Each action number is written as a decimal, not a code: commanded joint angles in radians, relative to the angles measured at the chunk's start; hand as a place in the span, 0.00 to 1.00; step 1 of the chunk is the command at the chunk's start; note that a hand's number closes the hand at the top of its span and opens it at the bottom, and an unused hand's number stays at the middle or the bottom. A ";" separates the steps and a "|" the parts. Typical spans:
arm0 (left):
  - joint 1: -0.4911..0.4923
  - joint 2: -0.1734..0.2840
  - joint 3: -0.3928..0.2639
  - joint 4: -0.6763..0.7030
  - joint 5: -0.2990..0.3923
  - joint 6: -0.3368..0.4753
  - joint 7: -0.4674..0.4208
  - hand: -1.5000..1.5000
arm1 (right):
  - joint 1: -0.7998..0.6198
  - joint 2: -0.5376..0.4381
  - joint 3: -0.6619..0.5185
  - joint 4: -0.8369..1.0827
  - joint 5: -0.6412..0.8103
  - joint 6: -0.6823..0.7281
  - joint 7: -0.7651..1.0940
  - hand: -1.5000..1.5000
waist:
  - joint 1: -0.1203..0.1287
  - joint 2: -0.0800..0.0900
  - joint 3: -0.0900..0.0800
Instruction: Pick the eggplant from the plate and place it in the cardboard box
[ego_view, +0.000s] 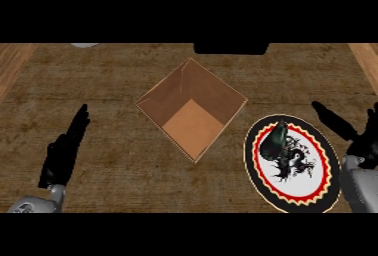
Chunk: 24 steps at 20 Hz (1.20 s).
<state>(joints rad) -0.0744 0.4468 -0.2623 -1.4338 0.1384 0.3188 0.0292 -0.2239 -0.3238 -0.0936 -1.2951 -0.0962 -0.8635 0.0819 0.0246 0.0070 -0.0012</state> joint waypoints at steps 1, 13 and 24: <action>0.043 -0.002 0.011 -0.027 -0.023 0.002 -0.011 0.50 | 0.000 0.094 0.082 -0.016 0.136 -0.200 0.036 0.00 | -0.018 -0.009 0.000; 0.029 0.009 0.026 -0.032 -0.035 0.003 0.024 0.50 | -0.029 -0.309 0.378 -0.031 0.219 0.475 0.691 0.00 | -0.024 -0.013 -0.006; 0.015 -0.015 0.034 -0.069 -0.066 -0.003 0.065 0.50 | -0.233 -0.248 0.437 -0.130 0.106 0.756 1.149 0.00 | -0.017 -0.008 0.001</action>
<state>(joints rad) -0.0542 0.4364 -0.2366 -1.4860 0.0832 0.3207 0.0743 -0.3965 -0.6091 0.3242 -1.4119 0.0107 -0.1616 1.0480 0.0070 -0.0023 -0.0021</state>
